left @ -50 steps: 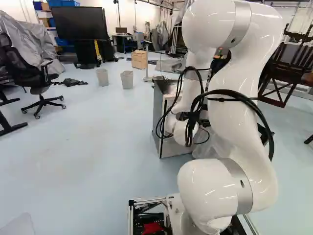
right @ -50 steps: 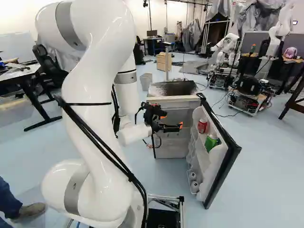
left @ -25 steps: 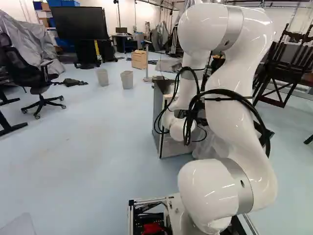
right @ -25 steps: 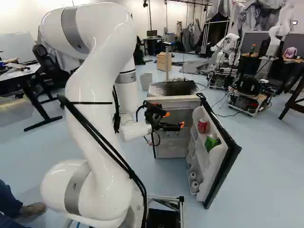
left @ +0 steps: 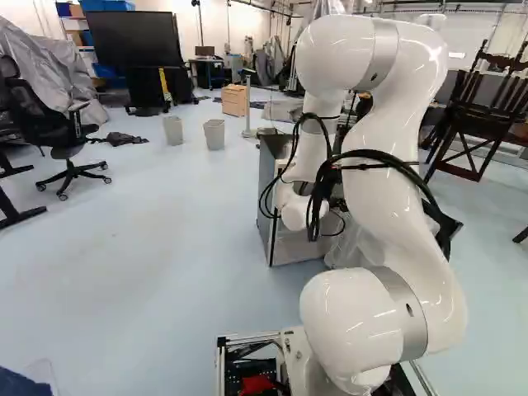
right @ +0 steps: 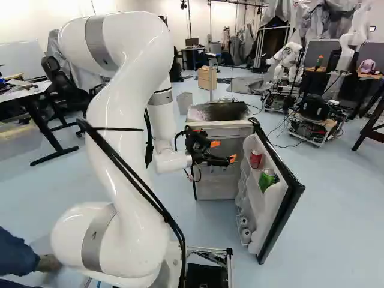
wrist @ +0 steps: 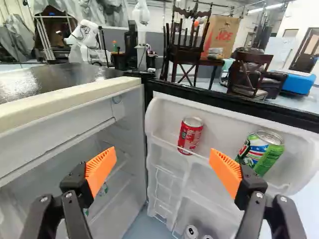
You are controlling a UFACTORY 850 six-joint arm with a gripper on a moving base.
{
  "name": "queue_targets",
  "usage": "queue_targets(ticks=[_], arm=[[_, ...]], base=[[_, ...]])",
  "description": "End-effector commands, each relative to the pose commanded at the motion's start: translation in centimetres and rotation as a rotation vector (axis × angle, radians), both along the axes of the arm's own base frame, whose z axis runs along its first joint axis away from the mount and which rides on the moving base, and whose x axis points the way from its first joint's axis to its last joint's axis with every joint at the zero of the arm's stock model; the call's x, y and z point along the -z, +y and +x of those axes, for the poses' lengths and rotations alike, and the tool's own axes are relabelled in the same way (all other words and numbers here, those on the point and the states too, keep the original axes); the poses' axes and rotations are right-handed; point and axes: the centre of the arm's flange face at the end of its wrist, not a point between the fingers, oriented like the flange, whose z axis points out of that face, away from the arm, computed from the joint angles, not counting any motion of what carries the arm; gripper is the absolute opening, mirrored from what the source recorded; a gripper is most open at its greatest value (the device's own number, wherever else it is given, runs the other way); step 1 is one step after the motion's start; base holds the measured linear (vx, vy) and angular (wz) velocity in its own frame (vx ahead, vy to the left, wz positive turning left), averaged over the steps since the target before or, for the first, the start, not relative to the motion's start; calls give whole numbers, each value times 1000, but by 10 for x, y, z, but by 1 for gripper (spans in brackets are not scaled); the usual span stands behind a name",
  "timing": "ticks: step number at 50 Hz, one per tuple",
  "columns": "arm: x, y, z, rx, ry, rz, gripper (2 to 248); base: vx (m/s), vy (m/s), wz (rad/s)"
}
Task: Grab a drink from the fridge
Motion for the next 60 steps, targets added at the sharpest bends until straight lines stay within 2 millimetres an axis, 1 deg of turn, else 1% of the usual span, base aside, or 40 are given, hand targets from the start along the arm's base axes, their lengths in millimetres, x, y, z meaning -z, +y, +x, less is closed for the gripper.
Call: queue_targets(ticks=[36, 60], arm=[[7, -8, 23, 220, -35, 19, 247], [17, -8, 41, 306, -27, 112, 247]], base=[[0, 0, 0], [0, 0, 0]])
